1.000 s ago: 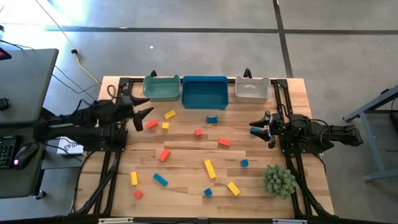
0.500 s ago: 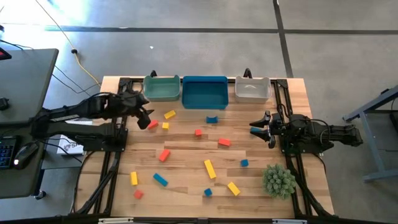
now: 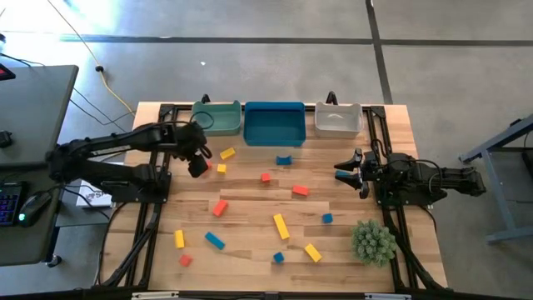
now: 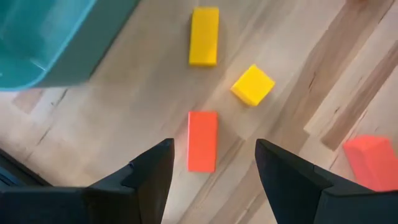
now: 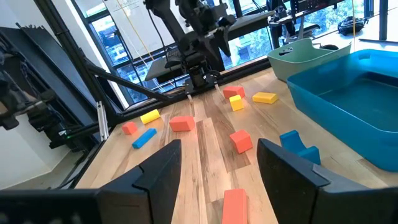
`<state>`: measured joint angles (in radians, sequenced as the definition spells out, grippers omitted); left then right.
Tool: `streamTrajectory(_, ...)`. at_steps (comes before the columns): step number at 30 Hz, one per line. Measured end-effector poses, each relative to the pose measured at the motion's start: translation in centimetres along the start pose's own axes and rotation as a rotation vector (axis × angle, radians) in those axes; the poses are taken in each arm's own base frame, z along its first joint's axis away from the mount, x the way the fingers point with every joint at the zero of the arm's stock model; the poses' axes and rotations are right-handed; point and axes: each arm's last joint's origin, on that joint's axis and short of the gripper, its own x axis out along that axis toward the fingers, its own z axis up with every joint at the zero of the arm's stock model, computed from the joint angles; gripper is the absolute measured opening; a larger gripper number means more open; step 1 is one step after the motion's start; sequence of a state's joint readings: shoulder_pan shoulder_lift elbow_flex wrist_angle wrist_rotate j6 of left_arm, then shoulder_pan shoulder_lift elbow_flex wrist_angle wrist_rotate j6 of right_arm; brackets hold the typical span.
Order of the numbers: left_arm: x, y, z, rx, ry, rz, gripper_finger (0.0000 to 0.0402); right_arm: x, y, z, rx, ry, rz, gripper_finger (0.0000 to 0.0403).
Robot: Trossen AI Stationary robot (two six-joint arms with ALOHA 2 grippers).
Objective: Sort & place blocks by color
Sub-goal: Put the orange block into the green bin
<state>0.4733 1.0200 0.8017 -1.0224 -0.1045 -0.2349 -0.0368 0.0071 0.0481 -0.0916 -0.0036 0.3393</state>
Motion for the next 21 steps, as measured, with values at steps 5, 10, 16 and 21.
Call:
streamTrajectory(5,1.6,-0.3,0.6,-0.012,0.088,0.022,0.0215,0.0,0.0,0.0,0.000,0.000,0.000,0.0197)
streamTrajectory(10,3.3,-0.6,1.1,-0.013,0.168,0.048,0.0215,0.0,0.0,0.0,0.000,0.000,0.000,0.0197)
streamTrajectory(16,5.0,-0.8,1.4,0.001,0.248,0.075,0.0215,0.0,0.0,0.0,0.000,0.000,0.000,0.0197)
streamTrajectory(21,6.4,-1.1,1.7,0.021,0.303,0.086,0.0215,0.0,0.0,0.0,0.000,0.000,0.000,0.0197)
